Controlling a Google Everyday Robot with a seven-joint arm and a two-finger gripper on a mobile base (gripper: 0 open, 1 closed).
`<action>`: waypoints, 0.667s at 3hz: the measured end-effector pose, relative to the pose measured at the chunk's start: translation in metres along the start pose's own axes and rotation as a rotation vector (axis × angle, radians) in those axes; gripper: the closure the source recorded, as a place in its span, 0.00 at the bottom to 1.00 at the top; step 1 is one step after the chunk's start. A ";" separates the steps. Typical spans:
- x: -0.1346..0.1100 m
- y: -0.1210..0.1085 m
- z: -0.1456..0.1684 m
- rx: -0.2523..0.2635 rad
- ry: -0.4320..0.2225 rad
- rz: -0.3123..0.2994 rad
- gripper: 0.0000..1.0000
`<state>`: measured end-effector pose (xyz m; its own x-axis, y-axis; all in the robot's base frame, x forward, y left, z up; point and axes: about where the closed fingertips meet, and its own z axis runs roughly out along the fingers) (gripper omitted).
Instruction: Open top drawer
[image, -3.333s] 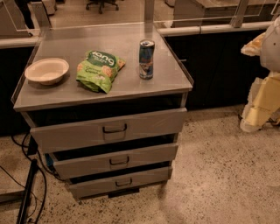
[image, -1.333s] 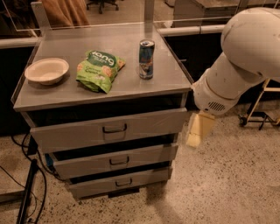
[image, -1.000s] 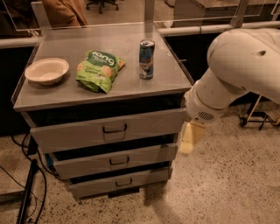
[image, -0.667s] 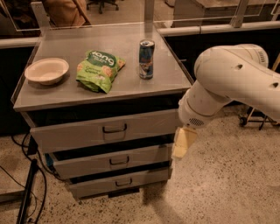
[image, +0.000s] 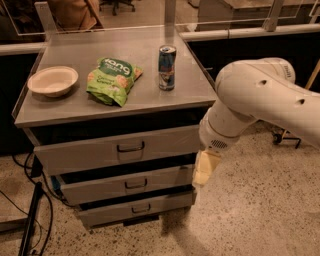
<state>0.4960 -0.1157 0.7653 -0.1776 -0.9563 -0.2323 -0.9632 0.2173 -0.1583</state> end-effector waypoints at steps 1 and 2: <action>-0.003 -0.002 0.034 -0.008 0.024 0.006 0.00; -0.013 -0.019 0.056 0.015 0.026 0.017 0.00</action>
Offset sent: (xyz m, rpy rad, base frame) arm 0.0603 0.0328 -0.0691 -0.0242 -0.0274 -0.0458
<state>0.5276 -0.0959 0.7174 -0.1992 -0.9571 -0.2105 -0.9569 0.2363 -0.1690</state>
